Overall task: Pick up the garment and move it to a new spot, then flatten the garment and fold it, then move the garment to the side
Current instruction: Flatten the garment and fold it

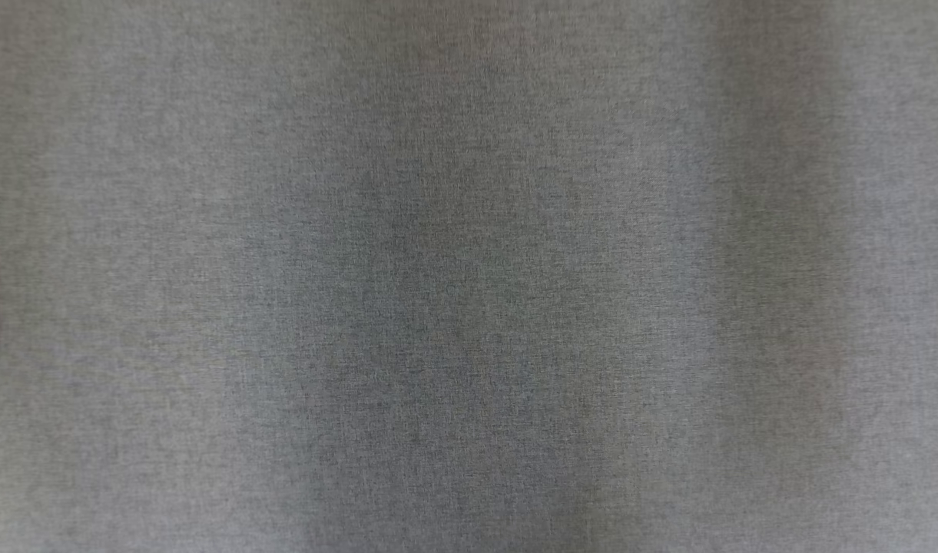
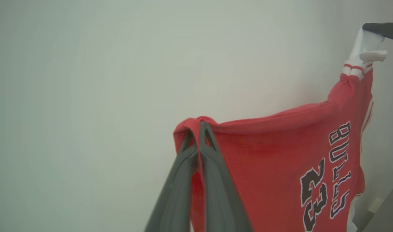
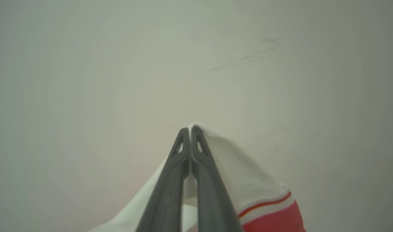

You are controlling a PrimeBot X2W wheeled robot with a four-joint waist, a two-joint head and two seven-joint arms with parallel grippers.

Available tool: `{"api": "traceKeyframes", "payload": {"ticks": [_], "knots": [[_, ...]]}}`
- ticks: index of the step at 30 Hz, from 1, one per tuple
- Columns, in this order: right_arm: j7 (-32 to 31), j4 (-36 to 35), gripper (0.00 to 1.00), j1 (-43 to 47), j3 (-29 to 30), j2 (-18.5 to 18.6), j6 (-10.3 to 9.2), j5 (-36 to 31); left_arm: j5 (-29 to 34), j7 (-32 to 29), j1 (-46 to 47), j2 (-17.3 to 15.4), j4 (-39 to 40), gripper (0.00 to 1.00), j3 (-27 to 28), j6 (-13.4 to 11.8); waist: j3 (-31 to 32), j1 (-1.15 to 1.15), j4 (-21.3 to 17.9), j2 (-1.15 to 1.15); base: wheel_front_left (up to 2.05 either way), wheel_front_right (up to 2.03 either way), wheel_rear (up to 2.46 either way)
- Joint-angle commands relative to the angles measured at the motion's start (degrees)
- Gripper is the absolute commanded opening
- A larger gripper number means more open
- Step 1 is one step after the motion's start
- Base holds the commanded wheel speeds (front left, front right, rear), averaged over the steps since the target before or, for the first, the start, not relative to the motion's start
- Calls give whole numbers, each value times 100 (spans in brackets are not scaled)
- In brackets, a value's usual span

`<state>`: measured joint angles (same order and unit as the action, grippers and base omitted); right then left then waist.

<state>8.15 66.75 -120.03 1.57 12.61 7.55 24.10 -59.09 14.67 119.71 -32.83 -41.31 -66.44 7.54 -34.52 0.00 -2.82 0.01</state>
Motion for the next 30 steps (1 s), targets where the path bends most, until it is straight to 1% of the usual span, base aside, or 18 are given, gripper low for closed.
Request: {"api": "traceKeyframes", "payload": {"ticks": [1, 8, 10, 12, 15, 17, 21, 22, 23, 24, 26, 28, 30], "knots": [[46, 71, 0, -67, -8, -67, -11, -37, 27, 42, 95, 11, -43, 0, -111, -13, -106, 0, -23, -1, 0, 0, 0], [97, 119, 0, -171, -100, -87, -11, 123, -57, 59, 317, 53, -92, 0, -309, -13, -303, 0, -77, -1, 0, 0, 0], [68, -29, 0, -43, -252, -90, -11, 202, -22, 50, 282, -4, 7, 0, -319, -13, -354, 0, -94, -1, 0, 0, 0], [96, -219, 0, 289, -405, -81, -11, 390, 100, 52, 92, -74, 191, 0, -304, -13, -307, 0, -116, -1, 0, 0, 0], [-7, -752, 0, 795, -671, 74, -10, 834, 213, 53, -266, -163, 587, 0, -95, -14, -140, 0, -147, -1, 0, 0, 0], [-129, -1171, 0, 1329, -869, 250, -11, 1236, 302, 53, -651, -260, 864, 0, 78, -13, 17, 0, -179, -1, 0, 0, 0], [-378, -2161, 0, 2775, -1194, 641, -11, 2129, 378, 53, -1788, -323, 1560, 0, 845, -13, 397, 0, -242, -1, 0, 0, 0], [-433, -2451, 0, 3153, -1258, 737, -10, 2325, 539, 52, -2127, -405, 1737, 0, 920, -13, 492, 0, -280, -1, 0, 0, 0], [-502, -2753, 0, 3568, -1325, 860, -10, 2519, 551, 53, -2466, -426, 1925, 0, 1127, -14, 591, 0, -297, -1, 0, 0, 0], [-536, -3034, 0, 3955, -1323, 1003, -10, 2686, 537, 53, -2827, -403, 2069, 0, 1239, -13, 688, 0, -286, -1, 0, 0, 0], [-597, -3546, 0, 4855, -1285, 1286, -11, 2969, 732, 54, -3484, -412, 2386, 0, 1465, -13, 872, 0, -259, -1, 0, 0, 0], [-652, -4020, 0, 5738, -1214, 1442, -10, 3195, 852, 54, -4181, -393, 2628, 0, 1721, -40, 1046, 0, -235, -1, 0, 0, 0], [-652, -4415, 0, 6555, -1121, 1522, -10, 3337, 980, 53, -4913, -384, 2852, 0, 1888, -66, 1203, 0, -222, -1, 0, 0, 0]]}}
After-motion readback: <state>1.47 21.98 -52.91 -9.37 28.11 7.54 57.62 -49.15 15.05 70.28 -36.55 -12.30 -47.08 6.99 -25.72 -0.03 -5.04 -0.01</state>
